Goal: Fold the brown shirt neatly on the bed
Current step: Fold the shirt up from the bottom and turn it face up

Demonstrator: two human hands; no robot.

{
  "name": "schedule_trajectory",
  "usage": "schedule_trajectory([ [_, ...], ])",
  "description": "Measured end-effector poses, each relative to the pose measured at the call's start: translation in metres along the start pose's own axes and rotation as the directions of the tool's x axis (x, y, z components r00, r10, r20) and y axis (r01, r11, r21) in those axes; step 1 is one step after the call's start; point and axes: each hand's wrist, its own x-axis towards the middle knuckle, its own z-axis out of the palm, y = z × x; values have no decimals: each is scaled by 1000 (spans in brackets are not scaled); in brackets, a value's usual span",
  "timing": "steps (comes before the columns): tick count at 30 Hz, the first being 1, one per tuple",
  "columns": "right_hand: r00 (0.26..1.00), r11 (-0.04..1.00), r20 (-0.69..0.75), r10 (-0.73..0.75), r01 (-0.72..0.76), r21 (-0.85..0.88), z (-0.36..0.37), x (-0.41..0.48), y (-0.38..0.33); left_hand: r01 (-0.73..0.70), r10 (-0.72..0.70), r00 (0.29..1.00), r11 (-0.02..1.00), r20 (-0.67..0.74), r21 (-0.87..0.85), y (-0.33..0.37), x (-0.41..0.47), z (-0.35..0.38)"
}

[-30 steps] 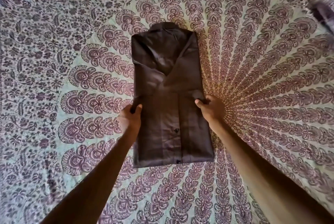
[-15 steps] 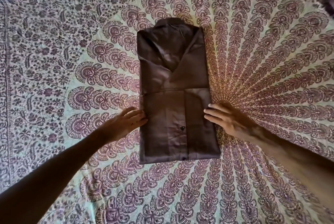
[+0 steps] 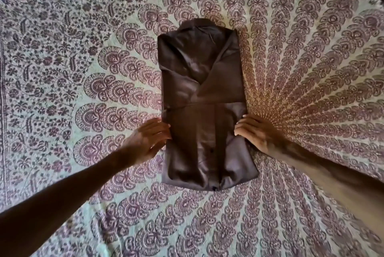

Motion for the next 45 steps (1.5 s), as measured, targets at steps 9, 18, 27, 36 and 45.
schedule_trajectory([
  [9, 434, 441, -154, 888, -702, 559, -30, 139, 74, 528, -868, 448, 66, 211, -847, -53, 137, -51],
  [18, 267, 204, 110, 958, -895, 395, 19, 149, 112, 869, -957, 266, 185, 117, -458, -79, 163, -22],
  [27, 206, 241, -129, 970, -885, 398, 17, 138, 88, 856, -939, 311, 343, -143, -386, -45, 141, -8],
  [36, 268, 276, -83, 960, -851, 447, 22, 161, 102, 764, -951, 288, 301, -116, -570, -53, 159, -16],
  [45, 238, 152, 75, 968, -799, 582, 15, 191, 143, 818, -982, 181, 178, -49, -547, -86, 197, -36],
])
